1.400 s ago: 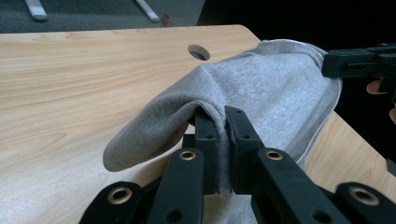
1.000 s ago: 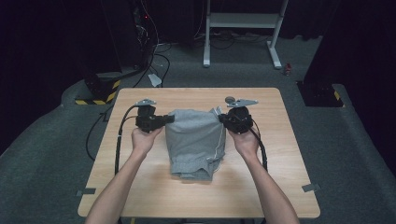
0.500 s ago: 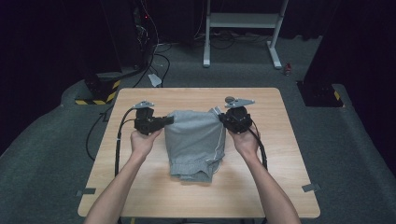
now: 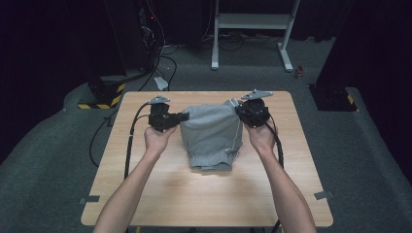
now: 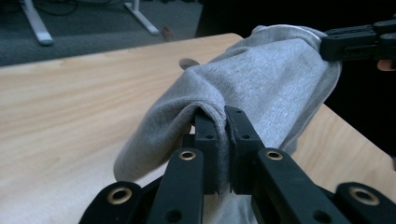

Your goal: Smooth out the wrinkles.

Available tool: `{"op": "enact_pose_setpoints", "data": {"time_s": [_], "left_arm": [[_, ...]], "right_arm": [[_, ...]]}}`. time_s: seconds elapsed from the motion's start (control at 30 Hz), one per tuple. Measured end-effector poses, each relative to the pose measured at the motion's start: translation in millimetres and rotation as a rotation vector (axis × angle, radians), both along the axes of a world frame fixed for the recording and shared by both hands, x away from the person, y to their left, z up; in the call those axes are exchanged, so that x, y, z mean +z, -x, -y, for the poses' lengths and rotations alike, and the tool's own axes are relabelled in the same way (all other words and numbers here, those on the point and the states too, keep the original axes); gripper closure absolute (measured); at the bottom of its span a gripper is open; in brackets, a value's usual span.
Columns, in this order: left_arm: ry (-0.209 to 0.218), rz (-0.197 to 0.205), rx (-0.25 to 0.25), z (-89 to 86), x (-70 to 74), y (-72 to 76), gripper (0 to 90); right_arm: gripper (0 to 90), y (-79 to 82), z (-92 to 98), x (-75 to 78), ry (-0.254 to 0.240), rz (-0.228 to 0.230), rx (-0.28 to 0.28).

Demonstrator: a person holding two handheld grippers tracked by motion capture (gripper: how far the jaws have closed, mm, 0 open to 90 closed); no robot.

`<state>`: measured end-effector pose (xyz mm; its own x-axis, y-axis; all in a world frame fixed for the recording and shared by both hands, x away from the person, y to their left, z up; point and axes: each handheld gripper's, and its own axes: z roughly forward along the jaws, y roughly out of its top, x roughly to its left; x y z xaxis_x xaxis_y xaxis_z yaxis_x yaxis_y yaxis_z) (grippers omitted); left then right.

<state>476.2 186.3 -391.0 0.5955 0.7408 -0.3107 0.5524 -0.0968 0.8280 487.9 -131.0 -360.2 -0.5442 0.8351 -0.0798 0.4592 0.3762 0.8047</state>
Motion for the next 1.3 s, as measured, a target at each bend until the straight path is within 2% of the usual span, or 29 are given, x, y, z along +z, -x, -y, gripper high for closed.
{"op": "enact_pose_setpoints", "data": {"time_s": [0.13, 0.33, 0.4, 0.47, 0.6, 0.7, 0.9, 0.97, 1.07, 1.2, 1.3], "left_arm": [[-0.008, -0.018, -0.011, -4.5, -11.7, 8.7, 84.4], [-0.029, -0.014, -0.023, -8.4, -21.4, 24.2, 84.4], [-0.027, -0.019, -0.028, -10.8, -25.9, 29.7, 84.4], [-0.024, -0.018, -0.028, -13.6, -30.5, 37.5, 84.4], [-0.022, -0.005, -0.027, -17.4, -38.2, 48.8, 84.3], [-0.010, -0.005, -0.025, -18.7, -43.0, 56.3, 84.4], [-0.037, 0.000, -0.051, -17.5, -50.2, 70.6, 84.4], [-0.049, -0.001, -0.055, -17.4, -51.8, 74.4, 84.3], [-0.037, -0.002, -0.056, -20.3, -55.6, 80.2, 84.2], [-0.044, -0.016, -0.065, -23.6, -62.7, 87.8, 84.1], [-0.049, -0.022, -0.073, -24.1, -65.9, 92.7, 84.0]], "right_arm": [[83.8, 12.2, -0.2, -12.6, -0.020, -0.020, 0.023], [83.8, 31.7, -2.6, -25.1, -0.020, -0.021, 0.068], [83.8, 38.3, -2.7, -29.2, -0.035, -0.028, 0.080], [83.8, 46.4, -3.3, -33.1, -0.035, -0.011, 0.096], [83.6, 59.6, -5.1, -39.1, -0.041, -0.014, 0.120], [83.6, 66.1, -5.4, -43.6, -0.054, -0.028, 0.130], [83.6, 83.9, -3.4, -52.5, -0.069, -0.031, 0.145], [83.5, 91.8, -2.9, -56.0, -0.077, -0.027, 0.153], [83.3, 101.6, -3.0, -59.4, -0.075, -0.005, 0.163], [83.2, 113.2, -4.3, -64.4, -0.069, -0.004, 0.190], [83.2, 118.3, -3.1, -70.3, -0.074, -0.030, 0.198]]}}
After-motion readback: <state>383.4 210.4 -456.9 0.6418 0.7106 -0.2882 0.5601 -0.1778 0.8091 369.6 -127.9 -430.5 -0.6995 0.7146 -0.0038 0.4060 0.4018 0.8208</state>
